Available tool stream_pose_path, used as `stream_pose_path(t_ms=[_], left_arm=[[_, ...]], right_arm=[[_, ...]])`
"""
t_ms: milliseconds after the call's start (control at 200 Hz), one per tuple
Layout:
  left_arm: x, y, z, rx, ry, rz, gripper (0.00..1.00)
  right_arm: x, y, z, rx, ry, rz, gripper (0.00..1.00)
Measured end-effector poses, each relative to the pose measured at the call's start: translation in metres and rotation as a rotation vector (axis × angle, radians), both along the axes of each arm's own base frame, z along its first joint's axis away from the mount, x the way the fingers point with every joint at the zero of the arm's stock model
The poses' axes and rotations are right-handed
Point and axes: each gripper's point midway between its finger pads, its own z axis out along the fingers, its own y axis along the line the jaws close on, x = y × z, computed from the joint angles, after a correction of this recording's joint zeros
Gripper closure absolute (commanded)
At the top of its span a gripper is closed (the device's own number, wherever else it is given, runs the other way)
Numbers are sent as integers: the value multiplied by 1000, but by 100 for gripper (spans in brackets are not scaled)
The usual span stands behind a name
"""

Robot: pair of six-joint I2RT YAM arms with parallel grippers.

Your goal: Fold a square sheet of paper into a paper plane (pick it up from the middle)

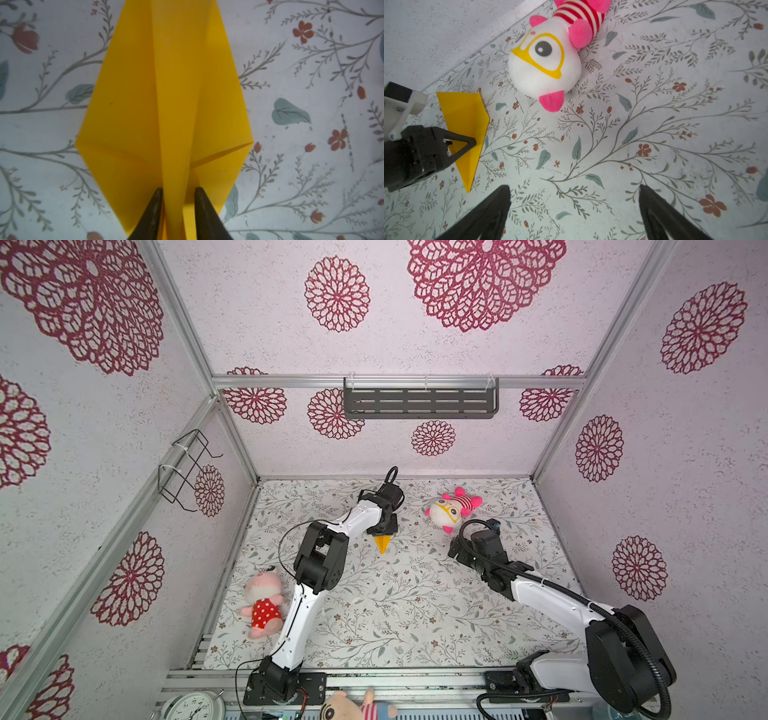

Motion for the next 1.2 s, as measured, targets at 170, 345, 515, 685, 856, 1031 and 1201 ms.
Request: stream_pose_path(t_ms=[170, 345, 515, 685, 856, 1031, 1201], left_arm=[[1, 3, 74, -57, -109, -4, 42], [-15, 43, 177, -124, -321, 52, 18], [-43, 138, 219, -16, -534, 233, 3], [-91, 246, 182, 215, -599, 470, 3], [-142, 328, 140, 397, -588, 646, 3], [-165, 362, 115, 483, -627, 679, 2], [-159, 369, 93, 456, -667, 610, 2]], right_arm=[[17, -7, 47, -77, -115, 17, 1], [25, -34, 89, -215, -246, -28, 1], [25, -78, 88, -372, -315, -114, 1], [3, -129, 27, -532, -239, -173, 1], [-17, -161, -19, -603, -160, -195, 1], [-17, -165, -33, -565, -193, -155, 1], [-1, -153, -23, -519, -291, -74, 1]])
